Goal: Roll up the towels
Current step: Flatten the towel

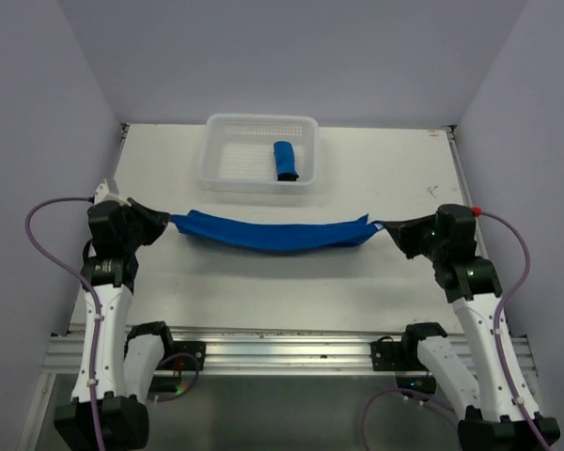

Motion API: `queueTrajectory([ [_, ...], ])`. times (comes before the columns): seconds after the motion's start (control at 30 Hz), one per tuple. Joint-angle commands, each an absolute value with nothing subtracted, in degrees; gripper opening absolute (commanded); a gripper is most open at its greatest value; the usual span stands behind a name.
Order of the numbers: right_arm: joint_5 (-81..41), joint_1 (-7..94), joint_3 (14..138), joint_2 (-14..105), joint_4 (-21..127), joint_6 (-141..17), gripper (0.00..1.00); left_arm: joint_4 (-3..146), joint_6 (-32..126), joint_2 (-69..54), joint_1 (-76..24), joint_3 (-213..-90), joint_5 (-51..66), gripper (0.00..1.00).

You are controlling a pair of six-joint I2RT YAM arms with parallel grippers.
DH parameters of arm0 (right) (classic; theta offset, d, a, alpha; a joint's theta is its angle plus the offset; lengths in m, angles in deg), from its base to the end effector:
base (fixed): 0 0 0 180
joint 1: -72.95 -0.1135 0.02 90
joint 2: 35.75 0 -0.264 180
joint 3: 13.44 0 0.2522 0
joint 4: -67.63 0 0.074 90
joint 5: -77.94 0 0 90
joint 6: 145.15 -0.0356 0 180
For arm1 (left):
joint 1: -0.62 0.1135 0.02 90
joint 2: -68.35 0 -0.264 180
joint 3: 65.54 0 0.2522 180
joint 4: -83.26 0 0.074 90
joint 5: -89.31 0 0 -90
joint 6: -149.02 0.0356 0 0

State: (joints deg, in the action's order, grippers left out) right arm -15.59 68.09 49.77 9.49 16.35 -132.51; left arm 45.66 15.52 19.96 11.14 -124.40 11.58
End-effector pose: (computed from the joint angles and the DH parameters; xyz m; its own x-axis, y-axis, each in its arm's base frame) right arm 0.1648 0.0162 0.3186 -0.2523 0.9560 -0.1499 0.5042 0.2621 0.8229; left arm 0.1877 0.0272 0.3071 -0.3304 -0.7455 -0.5789 -0.3031 0.6646 -0.6829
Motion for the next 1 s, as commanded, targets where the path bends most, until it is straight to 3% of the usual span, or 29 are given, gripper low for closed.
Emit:
queueTrajectory([
  [0.0, -13.7, 68.2, 47.8, 0.0, 9.3, -131.1, 0.02, 46.5, 15.6, 29.3, 11.6, -118.5, 14.0, 0.00],
  [0.33, -15.8, 68.2, 31.4, -17.0, -3.0, -131.3, 0.05, 37.5, 17.0, 39.8, 11.7, -108.6, 10.8, 0.00],
  [0.47, -16.5, 68.1, 27.6, -20.6, -5.5, -131.3, 0.20, 36.2, 17.7, 40.8, 11.6, -107.2, 11.2, 0.00],
  [0.53, -16.5, 68.2, 27.5, -20.8, -6.4, -130.2, 0.30, 35.7, 17.9, 40.6, 11.6, -107.3, 10.8, 0.00],
  [0.7, -16.8, 68.1, 29.1, -17.9, -5.9, -128.9, 0.40, 36.0, 18.3, 40.1, 11.6, -107.2, 12.0, 0.00],
  [0.97, -16.3, 68.2, 32.0, -13.0, -1.2, -118.4, 0.41, 36.9, 18.3, 41.0, 11.6, -106.7, 12.6, 0.00],
])
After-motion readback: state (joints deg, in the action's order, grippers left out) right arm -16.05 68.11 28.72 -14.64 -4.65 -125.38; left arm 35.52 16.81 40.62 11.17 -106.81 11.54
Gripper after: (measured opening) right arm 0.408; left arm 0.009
